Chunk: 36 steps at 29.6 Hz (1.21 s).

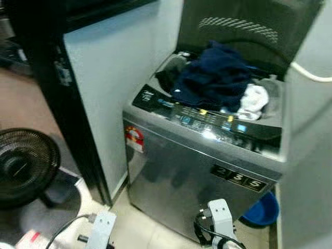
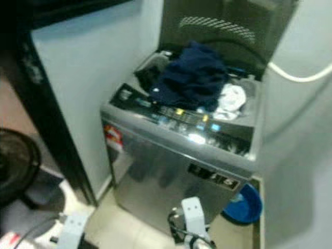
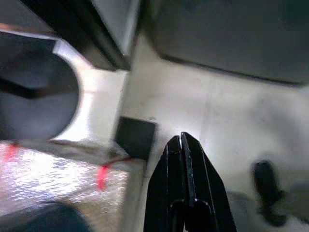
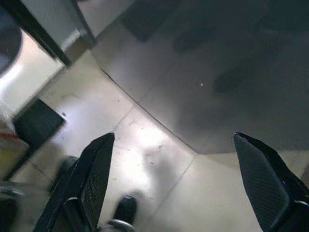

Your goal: Clothes washing

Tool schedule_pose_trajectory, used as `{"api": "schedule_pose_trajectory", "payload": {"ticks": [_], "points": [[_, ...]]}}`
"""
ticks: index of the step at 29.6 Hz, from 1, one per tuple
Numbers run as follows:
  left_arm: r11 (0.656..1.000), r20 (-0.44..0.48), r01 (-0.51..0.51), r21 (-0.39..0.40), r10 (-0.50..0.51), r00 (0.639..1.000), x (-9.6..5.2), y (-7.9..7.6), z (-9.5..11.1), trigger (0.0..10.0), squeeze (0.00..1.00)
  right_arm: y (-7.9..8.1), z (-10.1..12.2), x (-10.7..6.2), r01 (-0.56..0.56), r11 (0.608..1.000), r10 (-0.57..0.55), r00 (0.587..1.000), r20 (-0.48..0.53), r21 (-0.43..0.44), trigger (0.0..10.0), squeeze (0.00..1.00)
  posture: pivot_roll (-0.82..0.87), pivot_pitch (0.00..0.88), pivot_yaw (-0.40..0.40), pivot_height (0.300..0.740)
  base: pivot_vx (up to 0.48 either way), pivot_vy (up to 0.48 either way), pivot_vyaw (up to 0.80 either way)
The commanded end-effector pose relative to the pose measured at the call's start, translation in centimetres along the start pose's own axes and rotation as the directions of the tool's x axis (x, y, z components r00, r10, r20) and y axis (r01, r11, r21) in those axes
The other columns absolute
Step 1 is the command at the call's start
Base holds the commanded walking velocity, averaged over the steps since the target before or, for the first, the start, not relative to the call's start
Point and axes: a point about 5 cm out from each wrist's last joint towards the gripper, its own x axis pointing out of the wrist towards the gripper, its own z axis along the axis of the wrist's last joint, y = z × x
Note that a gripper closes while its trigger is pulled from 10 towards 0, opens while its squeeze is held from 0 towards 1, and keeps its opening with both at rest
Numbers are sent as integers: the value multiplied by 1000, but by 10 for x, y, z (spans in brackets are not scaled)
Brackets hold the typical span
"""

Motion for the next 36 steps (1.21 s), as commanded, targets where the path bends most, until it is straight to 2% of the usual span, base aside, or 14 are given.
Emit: {"api": "schedule_pose_trajectory", "payload": {"ticks": [1,24,32,36], "points": [[1000,-27,-2,2,2,1000,-3,2,-8,10000,0,2,-4,-1,-5,1000,5,1000,-18,-3,10000,0,64,67,-54,728,0,0,794],[1000,-26,-4,11,4,1000,-2,3,-6,10000,0,3,-2,0,-7,1000,7,1000,-13,-4,10000,0,63,65,-47,728,0,0,794],[999,-11,-38,11,38,999,-1,11,-2,10000,0,3,-1,0,-7,1000,7,1000,-8,-4,10000,0,62,59,-44,728,0,0,794],[996,22,-74,39,74,997,0,19,5,10000,0,4,4,2,-14,1000,14,1000,15,-8,10000,0,61,56,-41,728,0,0,794]]}}
